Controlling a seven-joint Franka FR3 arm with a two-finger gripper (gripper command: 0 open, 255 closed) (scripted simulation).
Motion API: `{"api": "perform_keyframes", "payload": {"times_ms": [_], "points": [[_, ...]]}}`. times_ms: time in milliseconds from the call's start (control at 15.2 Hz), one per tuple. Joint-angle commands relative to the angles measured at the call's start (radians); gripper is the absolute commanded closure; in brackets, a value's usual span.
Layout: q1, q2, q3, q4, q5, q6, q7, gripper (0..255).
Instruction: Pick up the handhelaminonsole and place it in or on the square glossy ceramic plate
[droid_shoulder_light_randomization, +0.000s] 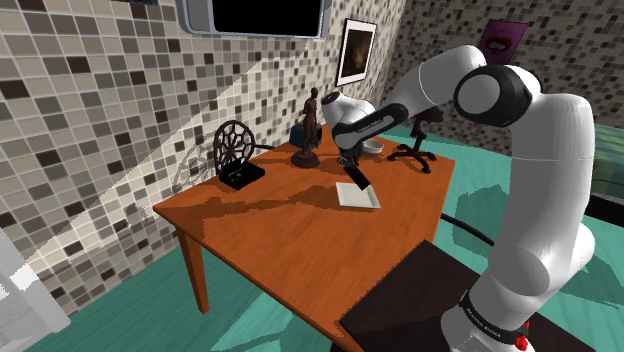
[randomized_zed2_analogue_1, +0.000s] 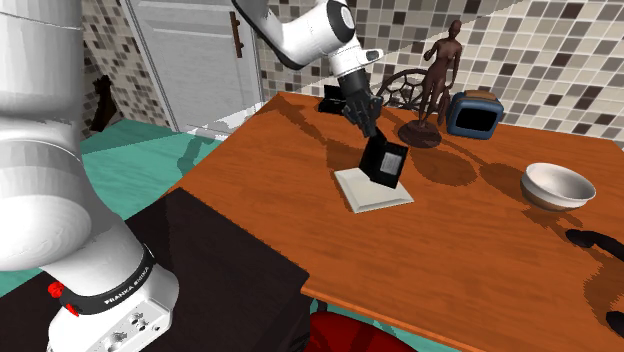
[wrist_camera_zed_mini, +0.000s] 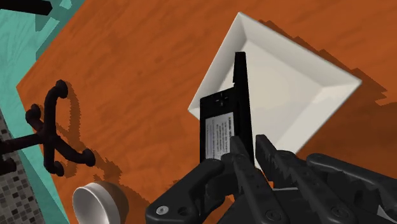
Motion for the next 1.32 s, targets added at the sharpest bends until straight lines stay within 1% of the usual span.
{"api": "perform_keyframes", "payload": {"times_ms": [0,1056,1254], "points": [[0.004,0.027,-0.001,0.028,-0.002,-0.002,0.002,255],[0.013,0.161,-0.025,0.017,-0.064,0.116,0.1,255],[0.013,0.17,-0.026,0.018,-0.068,0.122,0.106,255]]}}
